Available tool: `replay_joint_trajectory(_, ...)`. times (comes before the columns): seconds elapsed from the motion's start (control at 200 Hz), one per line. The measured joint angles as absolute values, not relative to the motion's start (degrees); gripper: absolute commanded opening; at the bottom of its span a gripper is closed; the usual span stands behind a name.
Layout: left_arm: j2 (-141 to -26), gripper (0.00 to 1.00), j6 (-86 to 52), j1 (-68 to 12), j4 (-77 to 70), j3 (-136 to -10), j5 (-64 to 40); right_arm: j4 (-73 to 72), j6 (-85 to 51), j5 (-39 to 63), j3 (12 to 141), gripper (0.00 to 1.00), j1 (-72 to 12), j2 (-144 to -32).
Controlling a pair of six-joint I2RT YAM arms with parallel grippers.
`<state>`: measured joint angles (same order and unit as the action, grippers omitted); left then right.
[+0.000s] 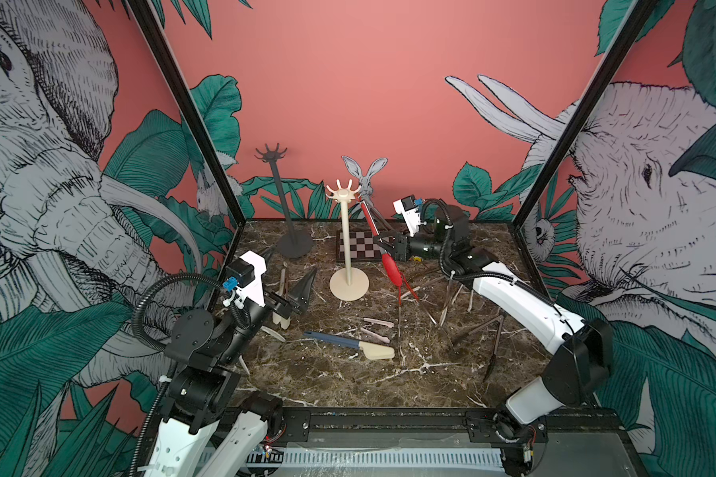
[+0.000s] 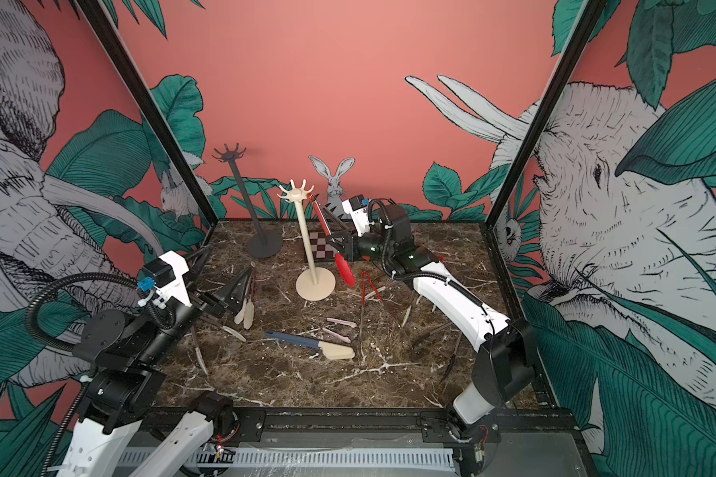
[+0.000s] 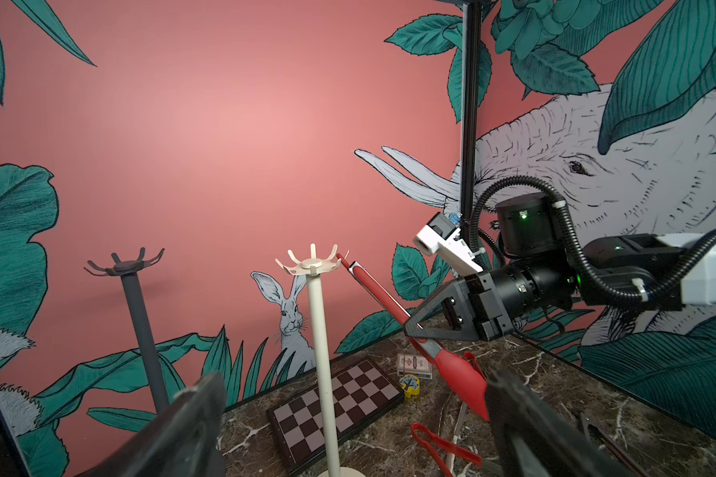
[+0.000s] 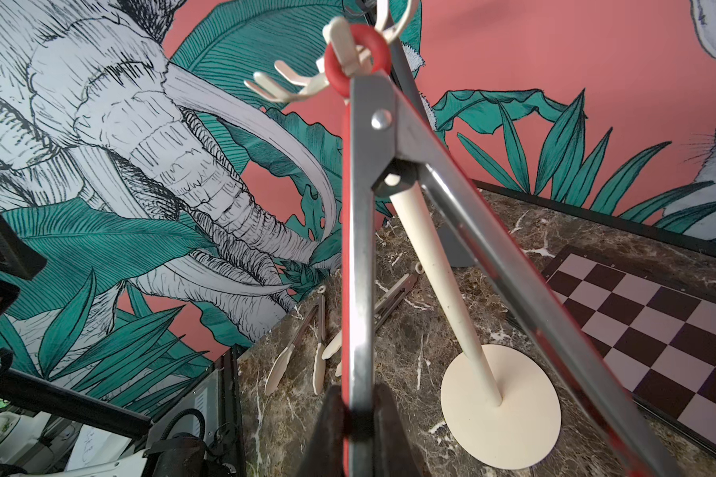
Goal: Hang food tongs on kitchen utensil racks
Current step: Hang the food tongs on the rack.
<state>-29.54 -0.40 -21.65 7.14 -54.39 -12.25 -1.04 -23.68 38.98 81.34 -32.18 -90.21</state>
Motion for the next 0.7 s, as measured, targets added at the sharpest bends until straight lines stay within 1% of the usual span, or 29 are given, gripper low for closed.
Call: replay_joint_trajectory(0.7,-29.85,0.99,-0.89,-21.65,7.44,-54.37,-11.29,-1.34,-23.79,39.03,81.12,0.0,-32.18,-90.87)
